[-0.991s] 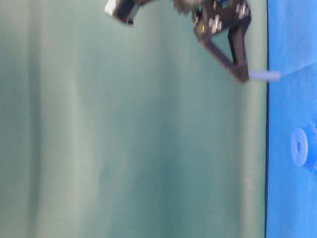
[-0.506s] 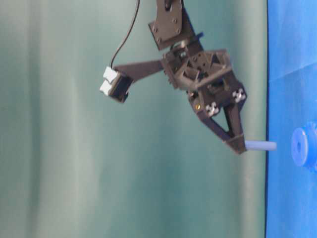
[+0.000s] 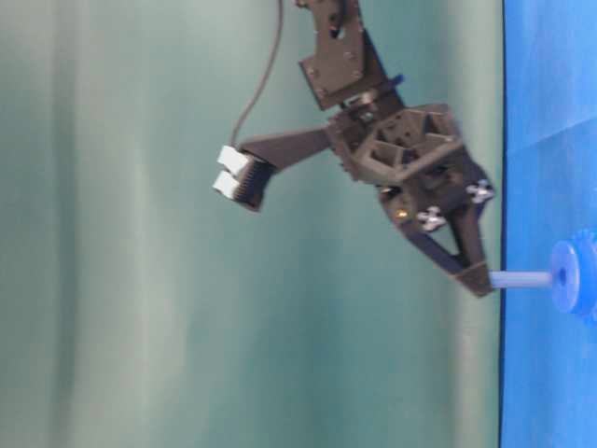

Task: Insert the shaft placed at a random location into the center hole of the small gear at another random location.
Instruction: 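Lift the shaft and carry it left over the blue gear's hole, then lower the held shaft into the gear's center hole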

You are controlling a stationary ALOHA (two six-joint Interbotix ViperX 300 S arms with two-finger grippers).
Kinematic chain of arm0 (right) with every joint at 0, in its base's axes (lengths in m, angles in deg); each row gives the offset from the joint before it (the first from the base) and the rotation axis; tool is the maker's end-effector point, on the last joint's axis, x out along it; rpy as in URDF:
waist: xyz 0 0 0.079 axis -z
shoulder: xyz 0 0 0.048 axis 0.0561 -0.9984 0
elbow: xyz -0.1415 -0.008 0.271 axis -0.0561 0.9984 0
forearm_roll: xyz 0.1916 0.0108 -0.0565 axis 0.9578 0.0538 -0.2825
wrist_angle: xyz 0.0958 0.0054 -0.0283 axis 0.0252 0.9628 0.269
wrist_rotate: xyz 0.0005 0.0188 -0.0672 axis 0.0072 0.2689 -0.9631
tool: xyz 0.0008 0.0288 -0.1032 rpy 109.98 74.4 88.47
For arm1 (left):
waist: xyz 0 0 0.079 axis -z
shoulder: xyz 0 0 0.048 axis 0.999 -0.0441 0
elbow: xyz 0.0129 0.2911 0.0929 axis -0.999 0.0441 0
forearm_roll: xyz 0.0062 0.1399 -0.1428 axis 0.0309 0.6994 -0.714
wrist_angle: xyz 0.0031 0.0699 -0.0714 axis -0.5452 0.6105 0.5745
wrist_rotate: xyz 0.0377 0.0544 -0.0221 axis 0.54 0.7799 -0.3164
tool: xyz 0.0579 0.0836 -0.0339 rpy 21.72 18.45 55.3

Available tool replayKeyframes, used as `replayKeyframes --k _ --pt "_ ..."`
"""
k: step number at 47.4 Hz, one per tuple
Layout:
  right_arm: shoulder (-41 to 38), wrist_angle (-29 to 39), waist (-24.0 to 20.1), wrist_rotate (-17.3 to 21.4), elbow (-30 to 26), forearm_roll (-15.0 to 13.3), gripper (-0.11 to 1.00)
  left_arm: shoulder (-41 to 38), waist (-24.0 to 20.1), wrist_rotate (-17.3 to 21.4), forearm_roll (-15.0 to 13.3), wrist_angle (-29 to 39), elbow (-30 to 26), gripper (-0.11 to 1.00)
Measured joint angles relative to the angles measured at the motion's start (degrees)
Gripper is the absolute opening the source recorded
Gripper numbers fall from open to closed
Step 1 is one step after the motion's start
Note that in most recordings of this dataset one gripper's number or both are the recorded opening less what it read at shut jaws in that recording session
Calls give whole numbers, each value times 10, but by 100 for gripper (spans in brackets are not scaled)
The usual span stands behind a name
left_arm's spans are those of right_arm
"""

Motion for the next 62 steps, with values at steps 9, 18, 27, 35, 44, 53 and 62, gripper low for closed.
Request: replayKeyframes --k 9,18,27,35,44,53,62 --pt "-16 -5 0 -1 1 2 3 0 0 0 0 0 0 0" --pt "-16 -6 0 -1 0 3 3 0 0 -1 1 0 0 0" --pt "-18 -6 0 -1 0 2 3 0 0 0 0 0 0 0" --pt "-33 -8 0 -1 0 4 3 0 0 -1 0 0 0 0" --pt "-38 -15 0 -1 0 4 3 0 0 -1 0 0 2 0" --pt "-47 -18 0 -1 0 3 3 0 0 0 0 0 4 0" --pt "-56 -21 0 -1 0 4 3 0 0 -1 0 0 6 0"
